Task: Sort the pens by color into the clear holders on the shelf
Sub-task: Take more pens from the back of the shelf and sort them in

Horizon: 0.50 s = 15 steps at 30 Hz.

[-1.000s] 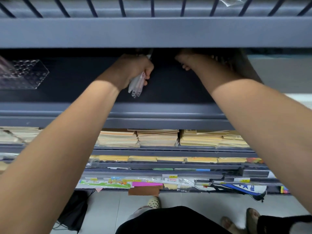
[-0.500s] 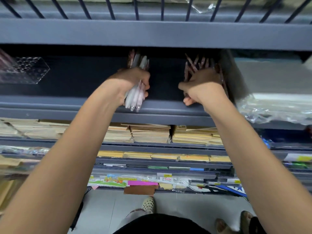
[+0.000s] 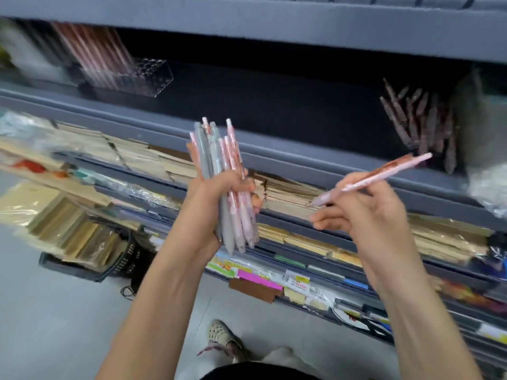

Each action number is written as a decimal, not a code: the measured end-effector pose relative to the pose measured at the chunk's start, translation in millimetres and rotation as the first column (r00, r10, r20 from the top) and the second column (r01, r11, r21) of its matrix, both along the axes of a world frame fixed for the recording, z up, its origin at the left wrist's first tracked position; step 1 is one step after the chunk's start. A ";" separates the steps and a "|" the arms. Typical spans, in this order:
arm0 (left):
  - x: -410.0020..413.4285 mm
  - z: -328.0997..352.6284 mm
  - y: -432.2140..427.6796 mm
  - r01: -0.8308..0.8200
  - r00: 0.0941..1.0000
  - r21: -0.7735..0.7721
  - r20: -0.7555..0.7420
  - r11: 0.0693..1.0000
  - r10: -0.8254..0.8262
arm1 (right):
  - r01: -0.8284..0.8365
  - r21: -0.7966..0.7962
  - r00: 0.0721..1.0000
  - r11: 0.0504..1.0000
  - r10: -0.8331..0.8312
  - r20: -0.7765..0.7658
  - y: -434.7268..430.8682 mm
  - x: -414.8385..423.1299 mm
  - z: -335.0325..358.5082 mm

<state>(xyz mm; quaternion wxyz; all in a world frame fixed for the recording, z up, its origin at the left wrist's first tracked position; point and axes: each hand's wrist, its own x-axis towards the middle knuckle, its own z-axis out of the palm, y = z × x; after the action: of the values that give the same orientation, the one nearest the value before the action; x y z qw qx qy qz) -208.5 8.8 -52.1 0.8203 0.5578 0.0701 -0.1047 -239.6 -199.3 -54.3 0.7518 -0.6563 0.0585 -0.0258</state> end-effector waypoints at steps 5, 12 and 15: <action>-29.1 -5.0 71.3 -0.092 0.990 -0.029 0.101 0.995 0.095 | -0.215 -0.122 0.972 0.969 0.224 0.068 68.6 -4.1 -3.5; -47.0 -5.6 181.1 -0.304 0.950 -0.013 0.075 0.953 0.304 | -0.366 -0.135 0.915 0.921 0.382 0.128 186.2 15.9 -11.1; -42.6 -6.9 235.0 -0.336 0.938 -0.001 0.086 0.942 0.335 | -0.371 -0.172 0.905 0.913 0.397 0.154 241.4 26.1 -11.8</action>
<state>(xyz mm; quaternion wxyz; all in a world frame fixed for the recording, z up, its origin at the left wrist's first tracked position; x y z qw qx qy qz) -251.1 243.8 -59.1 0.8245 0.5473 0.1300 0.0611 -213.5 42.1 -66.1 0.6967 -0.7003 -0.1443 0.0578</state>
